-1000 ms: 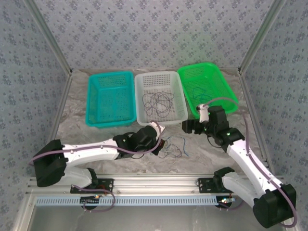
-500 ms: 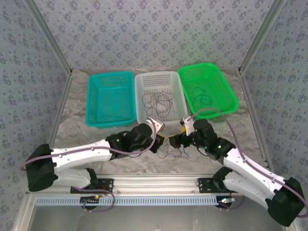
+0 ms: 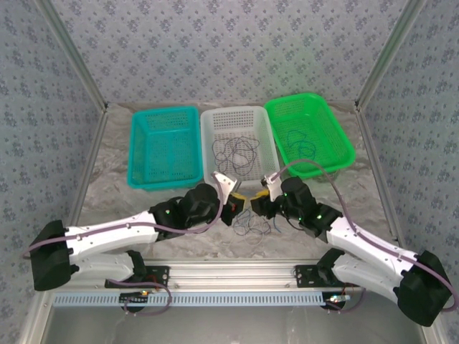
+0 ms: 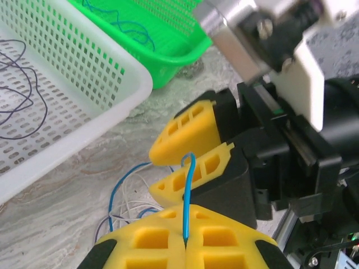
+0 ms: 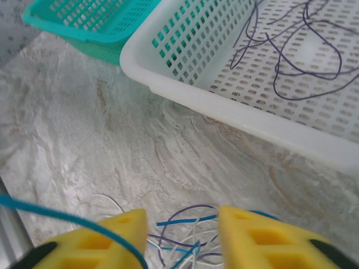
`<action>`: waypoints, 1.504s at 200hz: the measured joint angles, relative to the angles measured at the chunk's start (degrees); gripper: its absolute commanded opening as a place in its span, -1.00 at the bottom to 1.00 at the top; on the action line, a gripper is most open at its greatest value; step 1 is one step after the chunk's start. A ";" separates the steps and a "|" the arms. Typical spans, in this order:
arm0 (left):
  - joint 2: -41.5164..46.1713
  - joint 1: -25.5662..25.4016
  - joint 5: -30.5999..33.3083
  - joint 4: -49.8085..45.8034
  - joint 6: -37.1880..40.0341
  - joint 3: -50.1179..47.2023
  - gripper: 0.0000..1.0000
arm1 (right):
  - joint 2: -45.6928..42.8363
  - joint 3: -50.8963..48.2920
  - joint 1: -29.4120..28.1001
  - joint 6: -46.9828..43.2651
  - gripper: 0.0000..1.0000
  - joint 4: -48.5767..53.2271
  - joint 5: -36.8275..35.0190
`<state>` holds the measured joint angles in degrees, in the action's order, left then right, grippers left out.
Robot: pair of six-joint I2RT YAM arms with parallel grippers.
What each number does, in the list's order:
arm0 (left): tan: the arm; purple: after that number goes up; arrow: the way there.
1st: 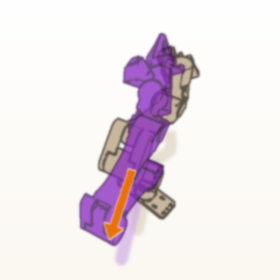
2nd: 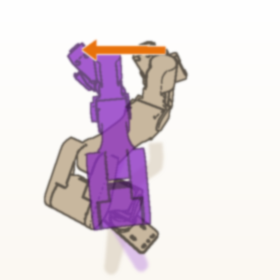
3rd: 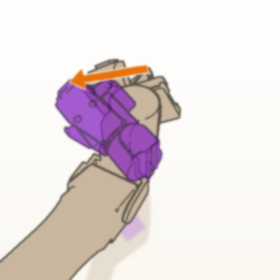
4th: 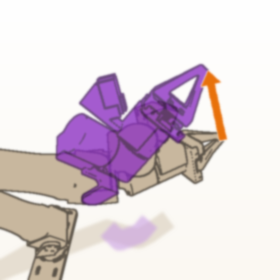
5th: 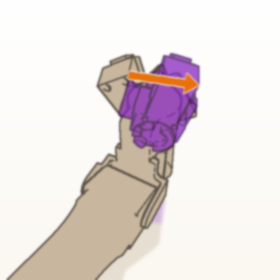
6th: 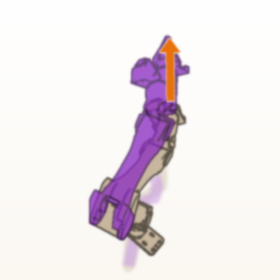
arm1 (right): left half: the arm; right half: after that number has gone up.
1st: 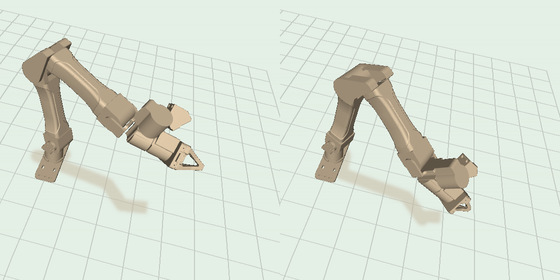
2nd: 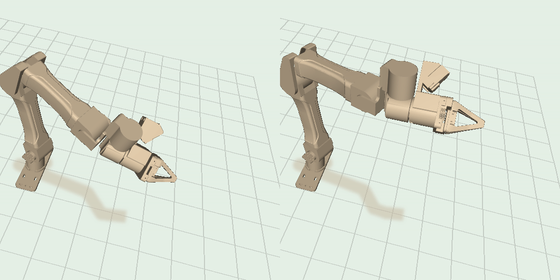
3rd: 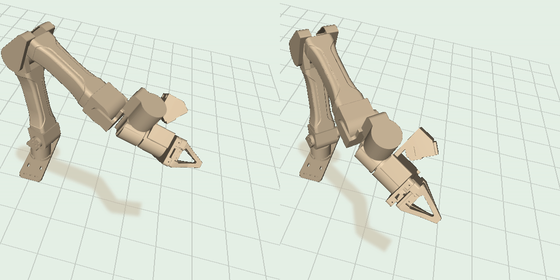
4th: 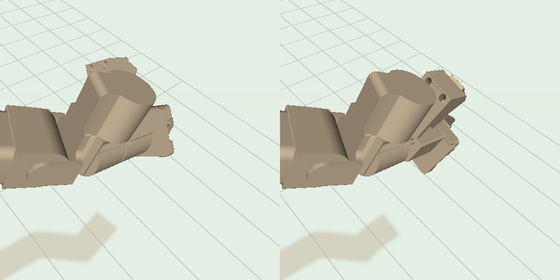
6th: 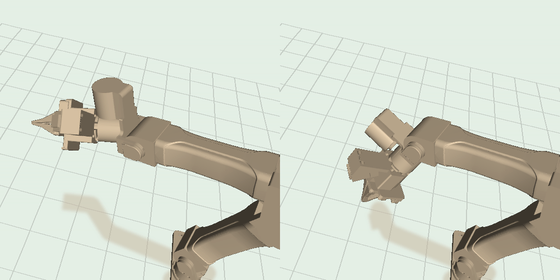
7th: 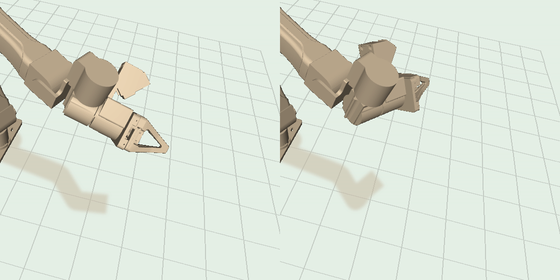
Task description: Untangle the cables
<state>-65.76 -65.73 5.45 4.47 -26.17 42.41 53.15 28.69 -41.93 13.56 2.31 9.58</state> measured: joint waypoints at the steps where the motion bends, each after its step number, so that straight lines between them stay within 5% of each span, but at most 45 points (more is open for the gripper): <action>1: 0.07 0.00 0.00 0.04 0.00 -0.04 -0.96 | 0.00 0.00 0.00 0.22 -0.71 0.00 -0.02; 18: 1.25 0.07 0.31 0.76 -0.26 -0.94 -0.90 | -0.35 0.00 0.00 0.20 -1.00 0.59 -0.90; 48: 3.13 0.61 1.70 0.04 -0.37 -2.01 -0.71 | -3.41 2.82 -0.11 -1.25 -1.00 7.89 -3.52; 93: 6.95 1.33 5.14 -0.74 -1.73 -3.52 0.23 | -8.94 13.22 0.42 -2.45 -1.00 21.27 -11.47; 177: 7.04 1.36 6.60 -1.70 -3.13 -4.87 0.54 | -6.86 25.83 4.02 -2.03 -1.00 35.26 -27.76; 203: 6.05 1.33 6.58 -1.70 -3.45 -5.31 0.59 | -3.50 29.99 11.10 -4.13 -1.00 34.97 -28.74; 250: 4.00 1.33 5.90 -1.99 -3.45 -5.42 0.69 | 10.91 33.07 33.88 -6.10 -1.00 28.13 -21.99; 301: 3.93 1.33 5.99 -2.78 -3.69 -6.19 0.78 | 26.80 39.80 42.14 -6.58 -1.00 23.19 -14.75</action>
<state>-61.82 -64.40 11.44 1.69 -29.87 36.23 79.94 68.49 0.21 6.98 25.50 -5.17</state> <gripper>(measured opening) 0.884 0.069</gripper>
